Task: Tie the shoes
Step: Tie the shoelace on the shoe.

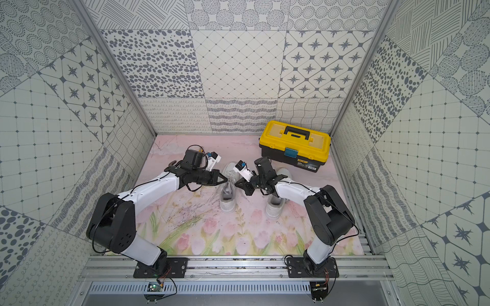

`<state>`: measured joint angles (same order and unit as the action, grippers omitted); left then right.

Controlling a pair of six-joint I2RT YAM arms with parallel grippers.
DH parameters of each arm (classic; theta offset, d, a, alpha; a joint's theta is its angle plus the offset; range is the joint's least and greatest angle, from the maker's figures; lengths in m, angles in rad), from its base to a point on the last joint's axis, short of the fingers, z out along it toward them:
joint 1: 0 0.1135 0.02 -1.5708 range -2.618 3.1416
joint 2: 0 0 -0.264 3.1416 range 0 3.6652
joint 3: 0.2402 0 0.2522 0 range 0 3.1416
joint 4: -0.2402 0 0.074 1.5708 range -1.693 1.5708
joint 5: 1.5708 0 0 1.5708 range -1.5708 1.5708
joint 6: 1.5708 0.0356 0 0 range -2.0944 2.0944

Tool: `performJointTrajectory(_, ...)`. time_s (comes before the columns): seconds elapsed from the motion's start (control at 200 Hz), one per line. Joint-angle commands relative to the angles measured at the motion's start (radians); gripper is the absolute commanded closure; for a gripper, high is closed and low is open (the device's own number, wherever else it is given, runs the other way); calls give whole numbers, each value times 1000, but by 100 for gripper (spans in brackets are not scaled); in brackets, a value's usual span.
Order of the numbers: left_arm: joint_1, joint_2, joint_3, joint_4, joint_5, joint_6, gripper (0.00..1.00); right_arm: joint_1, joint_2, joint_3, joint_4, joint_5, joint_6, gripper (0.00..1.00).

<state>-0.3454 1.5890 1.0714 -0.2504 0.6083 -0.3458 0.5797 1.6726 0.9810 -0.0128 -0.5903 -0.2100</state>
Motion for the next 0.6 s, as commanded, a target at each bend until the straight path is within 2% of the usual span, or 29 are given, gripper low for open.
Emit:
performJointTrajectory(0.0,-3,0,4,22,18,13,100,11,20,51,-57,37,-52,100)
performJointTrajectory(0.49,-39,0,1,40,79,-13,100,13,22,50,70,-35,51,100)
performJointTrajectory(0.595,-52,2,2,36,76,-15,98,13,25,53,72,-38,57,97)
